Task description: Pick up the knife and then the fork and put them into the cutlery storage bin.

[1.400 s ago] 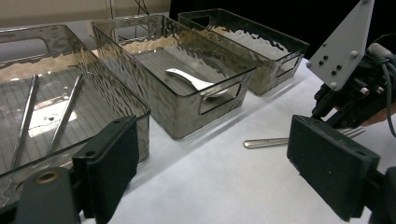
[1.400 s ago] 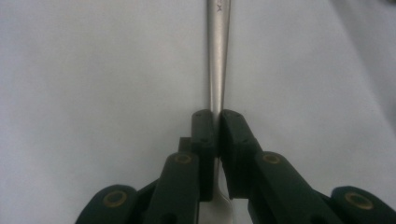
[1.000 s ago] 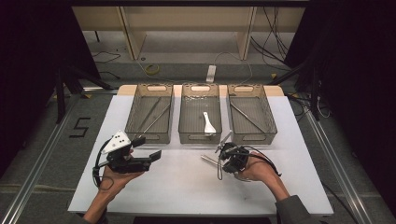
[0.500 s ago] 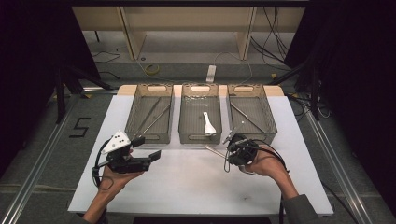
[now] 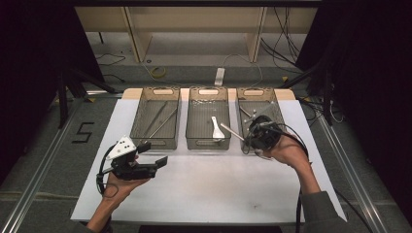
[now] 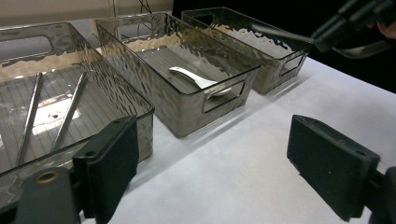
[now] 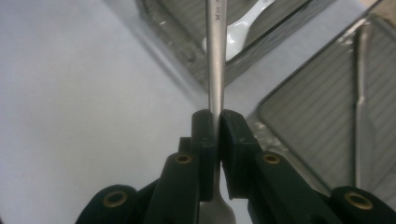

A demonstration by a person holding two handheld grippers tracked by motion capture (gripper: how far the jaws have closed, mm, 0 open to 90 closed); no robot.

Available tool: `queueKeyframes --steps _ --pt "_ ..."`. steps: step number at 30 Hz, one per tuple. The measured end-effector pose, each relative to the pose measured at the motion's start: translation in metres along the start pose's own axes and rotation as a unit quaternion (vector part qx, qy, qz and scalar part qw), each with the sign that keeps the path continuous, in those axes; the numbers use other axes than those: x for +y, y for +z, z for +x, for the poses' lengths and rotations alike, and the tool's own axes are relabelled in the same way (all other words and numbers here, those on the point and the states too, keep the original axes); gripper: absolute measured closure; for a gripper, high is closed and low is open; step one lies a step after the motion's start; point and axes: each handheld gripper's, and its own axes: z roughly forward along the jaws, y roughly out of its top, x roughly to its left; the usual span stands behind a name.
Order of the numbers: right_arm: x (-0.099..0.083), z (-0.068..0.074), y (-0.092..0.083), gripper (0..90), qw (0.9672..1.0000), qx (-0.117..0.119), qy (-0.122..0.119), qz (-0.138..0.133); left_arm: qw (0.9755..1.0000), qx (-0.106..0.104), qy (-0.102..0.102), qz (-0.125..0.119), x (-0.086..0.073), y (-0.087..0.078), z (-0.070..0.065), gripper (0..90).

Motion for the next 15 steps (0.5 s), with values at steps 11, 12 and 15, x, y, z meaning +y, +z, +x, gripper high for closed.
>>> queueKeyframes --steps 11,12,15 --pt "0.016 -0.045 0.005 85.0 0.9978 -0.035 0.055 -0.01 1.0 -0.001 -0.001 -0.001 0.0 0.0 0.0 16.4" --pt "0.017 -0.048 0.005 85.0 0.9976 -0.036 0.058 -0.009 1.0 -0.001 -0.001 -0.001 0.0 0.0 0.0 16.4" --pt "0.018 -0.054 0.005 85.0 0.997 -0.039 0.066 -0.01 1.0 -0.001 -0.002 -0.002 0.0 0.0 0.0 16.4"
